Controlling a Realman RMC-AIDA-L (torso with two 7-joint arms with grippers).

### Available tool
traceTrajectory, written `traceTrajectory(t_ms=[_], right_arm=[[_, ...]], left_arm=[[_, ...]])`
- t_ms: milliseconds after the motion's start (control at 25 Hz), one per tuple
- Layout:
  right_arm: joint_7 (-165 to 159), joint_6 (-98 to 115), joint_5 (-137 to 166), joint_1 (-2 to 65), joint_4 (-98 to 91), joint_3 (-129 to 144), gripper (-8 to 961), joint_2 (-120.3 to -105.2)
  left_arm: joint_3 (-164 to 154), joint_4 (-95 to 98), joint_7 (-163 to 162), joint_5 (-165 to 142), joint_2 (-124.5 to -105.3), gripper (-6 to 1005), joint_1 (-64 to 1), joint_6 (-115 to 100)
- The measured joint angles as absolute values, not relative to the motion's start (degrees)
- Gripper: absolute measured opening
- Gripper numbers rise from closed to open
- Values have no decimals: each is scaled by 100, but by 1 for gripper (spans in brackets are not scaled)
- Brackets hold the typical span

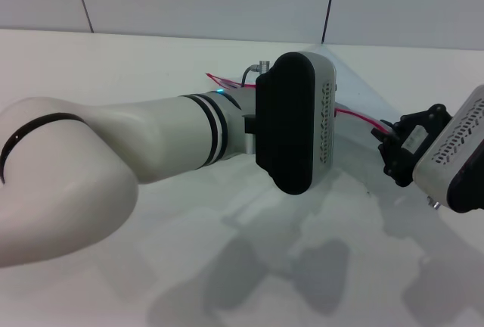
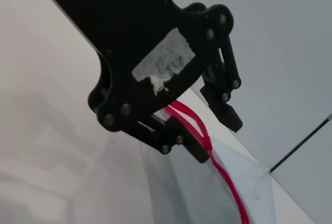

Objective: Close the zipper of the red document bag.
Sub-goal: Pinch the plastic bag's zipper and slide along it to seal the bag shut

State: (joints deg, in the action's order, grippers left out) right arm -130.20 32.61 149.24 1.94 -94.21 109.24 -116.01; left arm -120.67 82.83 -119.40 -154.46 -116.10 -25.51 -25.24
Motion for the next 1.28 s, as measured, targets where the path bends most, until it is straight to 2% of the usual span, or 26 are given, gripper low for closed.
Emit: traceTrajectory(t_ms=[680,1280], right_arm=[[-13015,3262,14924,143,-9640,11043,99,-11603],[-13009,3290,14924,143,-9638,11065,108,-11601]], left_arm=[[-11999,8049,-11952,-15437,-11603,315,-2599,-2486],[-11994,8032,-11947,-15433,-11610,192,-2652,-2460]])
